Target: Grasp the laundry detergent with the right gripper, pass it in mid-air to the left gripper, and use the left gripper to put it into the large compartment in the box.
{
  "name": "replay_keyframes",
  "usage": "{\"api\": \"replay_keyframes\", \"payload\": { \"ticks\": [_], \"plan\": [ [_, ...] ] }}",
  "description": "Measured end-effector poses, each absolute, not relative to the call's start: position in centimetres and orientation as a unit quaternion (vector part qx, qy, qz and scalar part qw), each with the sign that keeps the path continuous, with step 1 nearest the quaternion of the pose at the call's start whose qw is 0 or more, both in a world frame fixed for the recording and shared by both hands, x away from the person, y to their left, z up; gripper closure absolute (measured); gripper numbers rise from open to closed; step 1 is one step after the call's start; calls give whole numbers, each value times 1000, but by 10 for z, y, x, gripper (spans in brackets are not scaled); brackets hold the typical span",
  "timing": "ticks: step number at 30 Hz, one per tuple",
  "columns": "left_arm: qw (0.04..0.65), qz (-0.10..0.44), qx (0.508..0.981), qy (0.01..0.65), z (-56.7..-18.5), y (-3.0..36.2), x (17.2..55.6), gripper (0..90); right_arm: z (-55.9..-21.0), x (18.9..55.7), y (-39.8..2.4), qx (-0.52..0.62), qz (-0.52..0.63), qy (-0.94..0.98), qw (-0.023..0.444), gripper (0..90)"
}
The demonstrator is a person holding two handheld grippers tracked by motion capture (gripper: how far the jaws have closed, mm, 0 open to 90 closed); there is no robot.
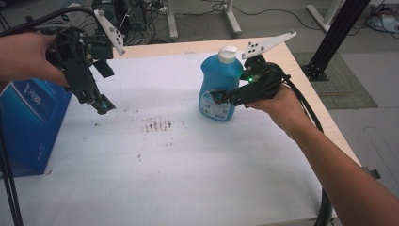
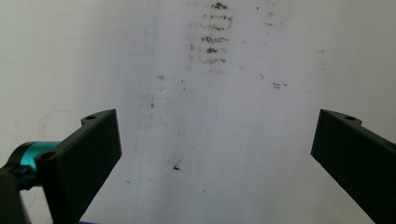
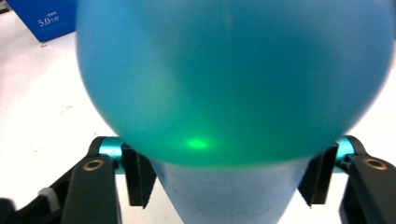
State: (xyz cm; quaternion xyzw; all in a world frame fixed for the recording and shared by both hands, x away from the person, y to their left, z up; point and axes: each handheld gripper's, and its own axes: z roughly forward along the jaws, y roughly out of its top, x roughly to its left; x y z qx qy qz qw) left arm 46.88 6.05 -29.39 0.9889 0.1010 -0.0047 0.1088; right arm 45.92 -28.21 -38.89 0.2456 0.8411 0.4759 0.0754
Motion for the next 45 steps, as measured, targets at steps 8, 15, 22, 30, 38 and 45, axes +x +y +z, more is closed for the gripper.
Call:
{"api": "replay_keyframes", "payload": {
  "ticks": [8,15,22,30,38,45],
  "plan": [
    [107,-4,989,102,-294,61,469,16,-389,459,-282,238,479,840,93,416],
    [108,-5,989,102,-294,61,469,16,-389,457,-281,228,478,841,108,441],
    [110,-4,989,100,-294,59,469,17,-386,454,-279,221,471,844,126,465],
    [118,-5,989,94,-288,59,465,16,-376,449,-278,216,467,851,110,464],
    [129,-4,988,82,-272,55,453,16,-350,438,-273,179,475,857,94,462],
    [127,-3,990,61,-254,45,440,16,-331,428,-262,137,478,864,79,462]
  ]
}}
